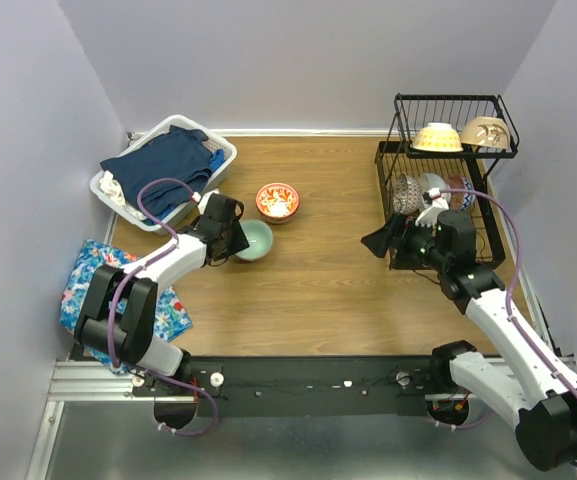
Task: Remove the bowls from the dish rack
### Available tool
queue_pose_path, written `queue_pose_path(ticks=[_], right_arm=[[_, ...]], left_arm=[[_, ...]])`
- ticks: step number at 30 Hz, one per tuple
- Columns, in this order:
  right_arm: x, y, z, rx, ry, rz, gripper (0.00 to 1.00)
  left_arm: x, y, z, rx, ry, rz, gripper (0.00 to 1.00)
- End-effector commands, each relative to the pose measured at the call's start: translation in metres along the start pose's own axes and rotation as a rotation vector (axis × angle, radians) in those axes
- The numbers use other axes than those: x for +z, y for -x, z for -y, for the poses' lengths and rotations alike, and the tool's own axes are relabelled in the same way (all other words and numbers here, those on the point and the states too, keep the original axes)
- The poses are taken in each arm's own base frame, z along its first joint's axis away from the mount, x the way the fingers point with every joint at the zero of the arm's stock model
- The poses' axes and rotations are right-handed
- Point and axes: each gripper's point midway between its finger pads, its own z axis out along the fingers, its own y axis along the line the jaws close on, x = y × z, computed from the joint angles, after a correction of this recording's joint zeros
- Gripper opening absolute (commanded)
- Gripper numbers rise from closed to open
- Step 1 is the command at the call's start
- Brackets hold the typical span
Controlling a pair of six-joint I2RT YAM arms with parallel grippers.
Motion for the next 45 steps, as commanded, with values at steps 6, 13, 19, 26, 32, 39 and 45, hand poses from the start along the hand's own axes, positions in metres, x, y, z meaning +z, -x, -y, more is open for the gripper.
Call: queue_pose_path(ticks=[6,13,19,26,32,39,45], right_arm=[[-0.017,0.038,0.034,-0.073,-0.268,0.111,1.00],[-0.024,0.062,0.069,-0.123,-0.476,0.189,1.00],[-0.025,0.077,0.098,-0.130,-0.571,0.226,1.00],[-0.039,0.101,0.144,-0.011,-0.530,0.321,1.00],[-0.047,0.116,0.184,0.010,-0.552,0.404,1.00],[-0.062,0.135,0.236,0.078,-0.524,0.507,1.00],[-0.049,0.142,0.250,0.052,-0.397,0.483,1.00]], left_arm=[[-0.051,0.022,-0.006,0.124,-0.041,0.118,0.90],[-0.084,0.025,-0.011,0.243,-0.106,0.190,0.99],[-0.110,0.024,-0.007,0.308,-0.229,0.306,0.99],[-0.130,0.023,0.006,0.385,-0.355,0.370,0.99],[-0.139,0.021,0.012,0.497,-0.400,0.390,0.99],[-0.145,0.027,0.014,0.493,-0.416,0.432,0.99],[-0.144,0.027,0.013,0.500,-0.406,0.436,0.99]])
